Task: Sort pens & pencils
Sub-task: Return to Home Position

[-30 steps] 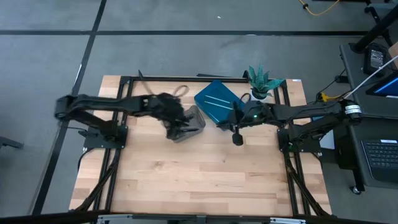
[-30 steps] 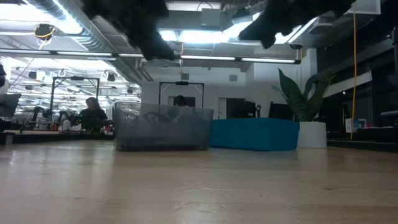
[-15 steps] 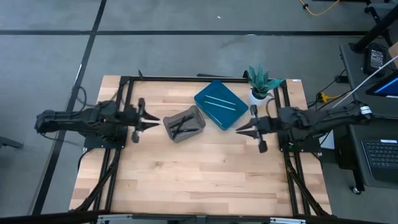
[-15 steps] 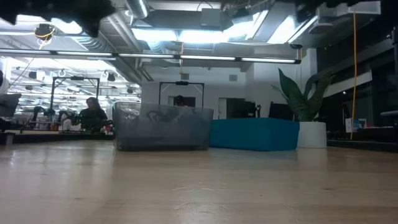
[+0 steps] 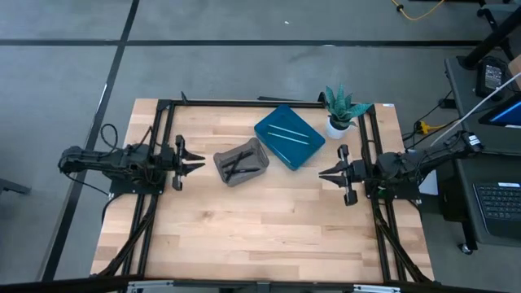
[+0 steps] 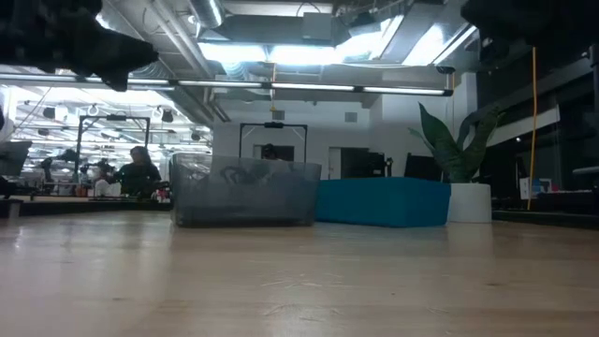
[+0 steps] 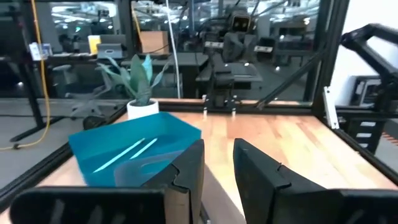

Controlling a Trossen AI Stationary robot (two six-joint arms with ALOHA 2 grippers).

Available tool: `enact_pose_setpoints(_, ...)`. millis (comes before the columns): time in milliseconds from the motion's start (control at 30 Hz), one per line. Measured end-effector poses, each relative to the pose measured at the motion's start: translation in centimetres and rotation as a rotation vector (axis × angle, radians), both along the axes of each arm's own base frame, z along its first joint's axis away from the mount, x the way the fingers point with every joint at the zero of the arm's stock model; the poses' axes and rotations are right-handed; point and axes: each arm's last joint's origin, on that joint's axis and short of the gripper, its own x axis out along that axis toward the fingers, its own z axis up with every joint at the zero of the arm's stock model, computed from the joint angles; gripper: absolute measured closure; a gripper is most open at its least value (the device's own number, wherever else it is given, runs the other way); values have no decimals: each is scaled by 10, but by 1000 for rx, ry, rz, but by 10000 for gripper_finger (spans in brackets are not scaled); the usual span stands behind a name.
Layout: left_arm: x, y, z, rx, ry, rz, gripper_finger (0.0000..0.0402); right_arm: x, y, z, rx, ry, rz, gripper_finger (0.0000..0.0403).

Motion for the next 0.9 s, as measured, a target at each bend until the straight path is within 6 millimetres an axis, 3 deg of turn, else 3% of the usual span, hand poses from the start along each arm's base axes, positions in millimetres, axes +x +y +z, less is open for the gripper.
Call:
enact_pose_setpoints(367,5,-7,-26,-15,-53,-41,321,-3,4,-20,42,10,33,363)
enact_pose_setpoints(667,4,-13,-29,-9,-29,-87,321,1,6,-26,29,43,54,363)
enact_pose_setpoints(900,4,-14,-29,-8,-22,-104,321,-7,2,-51,38,-45,38,363)
